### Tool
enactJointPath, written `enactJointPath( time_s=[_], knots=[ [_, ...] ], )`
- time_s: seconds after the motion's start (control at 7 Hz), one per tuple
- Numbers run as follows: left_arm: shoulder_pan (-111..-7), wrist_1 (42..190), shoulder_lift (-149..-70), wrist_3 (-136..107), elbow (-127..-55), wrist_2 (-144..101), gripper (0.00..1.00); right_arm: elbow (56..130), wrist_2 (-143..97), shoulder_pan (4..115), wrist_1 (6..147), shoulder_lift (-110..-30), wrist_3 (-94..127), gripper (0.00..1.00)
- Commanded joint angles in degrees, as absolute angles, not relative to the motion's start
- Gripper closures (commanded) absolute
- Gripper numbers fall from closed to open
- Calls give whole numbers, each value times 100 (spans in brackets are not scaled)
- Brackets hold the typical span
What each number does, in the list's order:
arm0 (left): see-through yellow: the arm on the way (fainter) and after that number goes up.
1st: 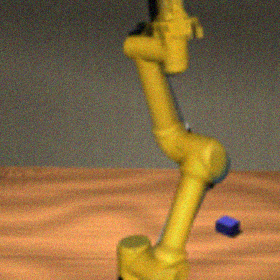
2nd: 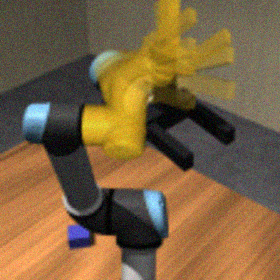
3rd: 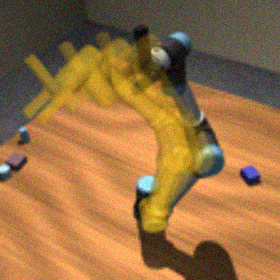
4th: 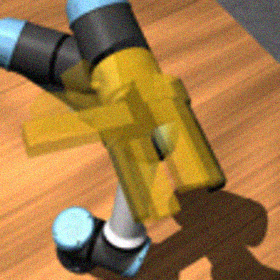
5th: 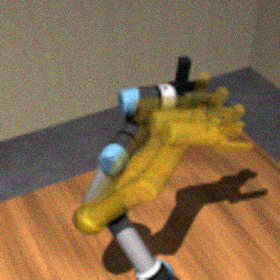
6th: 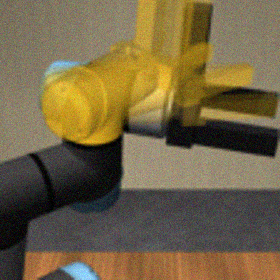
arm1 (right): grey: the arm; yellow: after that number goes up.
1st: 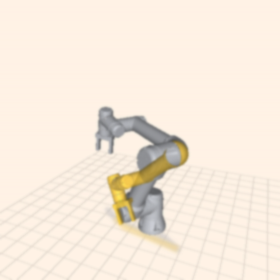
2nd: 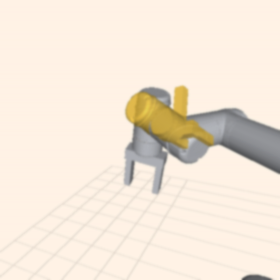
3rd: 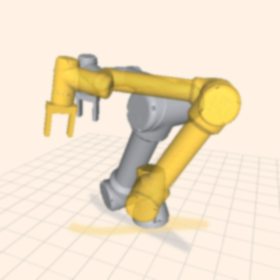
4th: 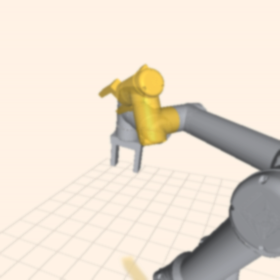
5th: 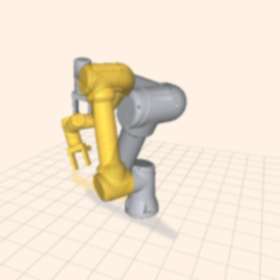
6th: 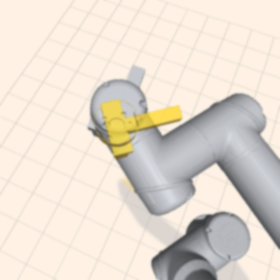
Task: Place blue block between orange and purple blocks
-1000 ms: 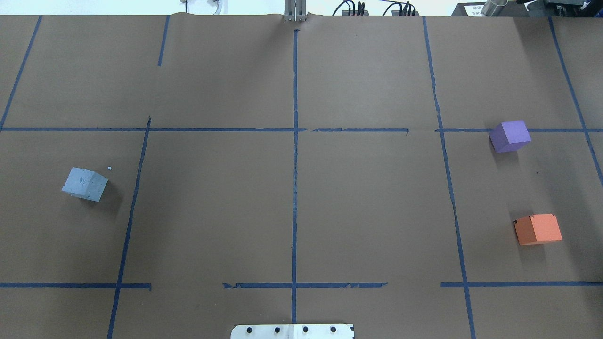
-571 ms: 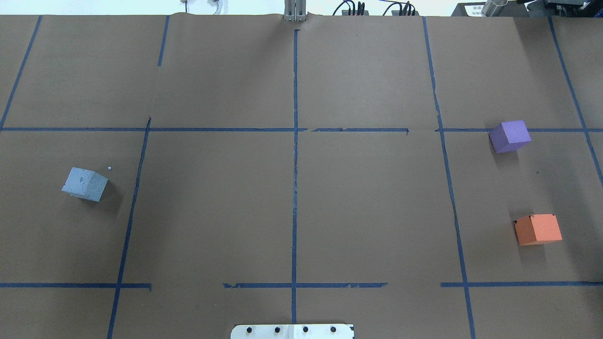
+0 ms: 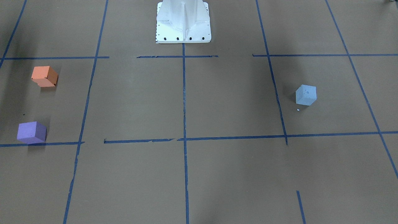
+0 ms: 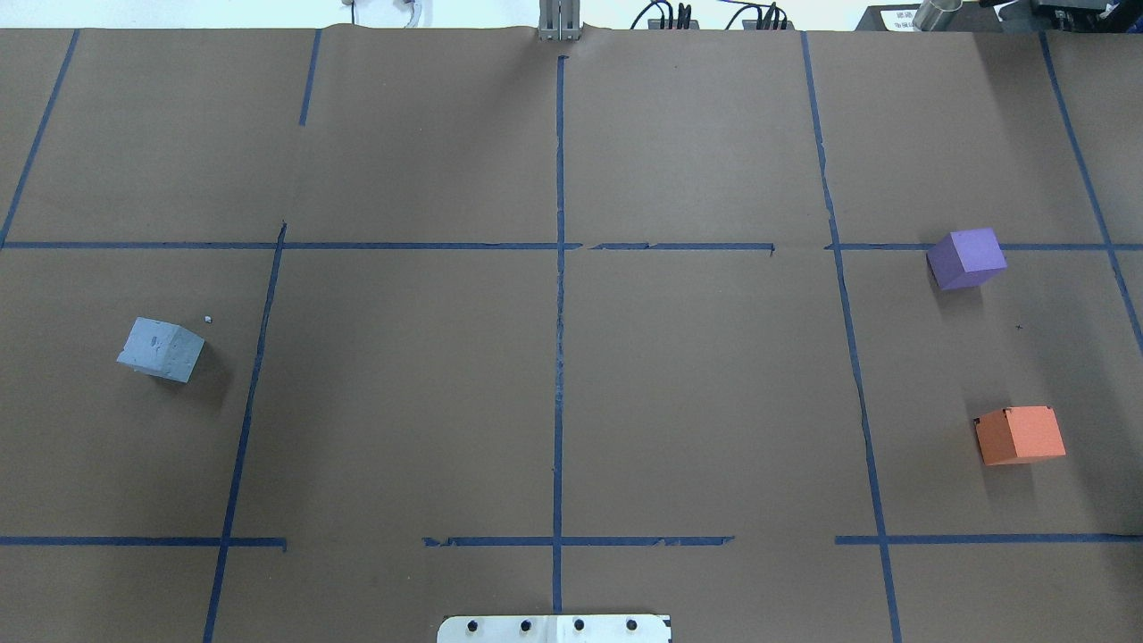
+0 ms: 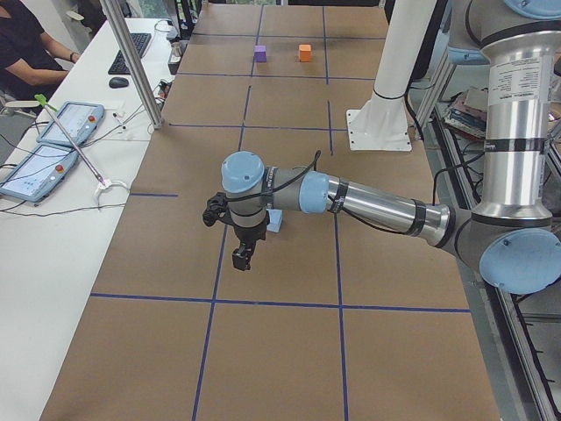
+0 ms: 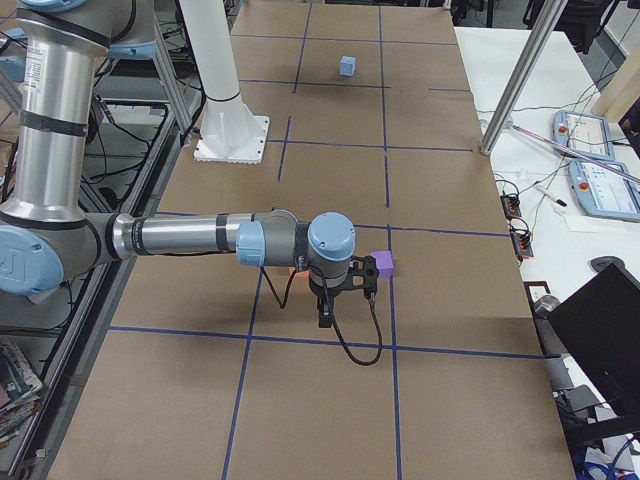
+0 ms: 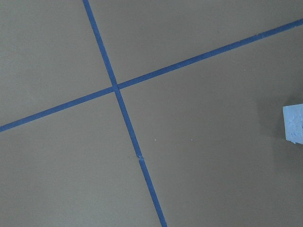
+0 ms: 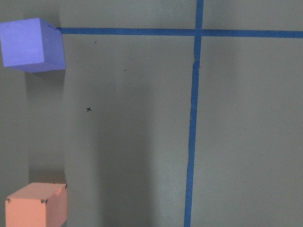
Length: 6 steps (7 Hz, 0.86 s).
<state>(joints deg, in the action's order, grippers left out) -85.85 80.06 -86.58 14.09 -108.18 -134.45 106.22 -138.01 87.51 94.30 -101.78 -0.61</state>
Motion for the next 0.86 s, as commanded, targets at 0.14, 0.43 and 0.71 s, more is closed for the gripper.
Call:
enactJointPath(
  time_s=[0.14, 0.43, 0.71],
  knots=[
    [-7633, 9107, -8666, -365, -10820, -13747, 0, 10643, -13808, 8579, 9413, -10152, -62, 0],
    [-6737, 10113, -8753, -2388, -10697, -13142, 0, 10652, -13825, 8569, 9413, -10151, -62, 0],
    [-5814, 10274, -9131, -3785, -10679, -12617, 0, 10652, -13956, 8561, 9413, -10160, -70, 0]
  ],
)
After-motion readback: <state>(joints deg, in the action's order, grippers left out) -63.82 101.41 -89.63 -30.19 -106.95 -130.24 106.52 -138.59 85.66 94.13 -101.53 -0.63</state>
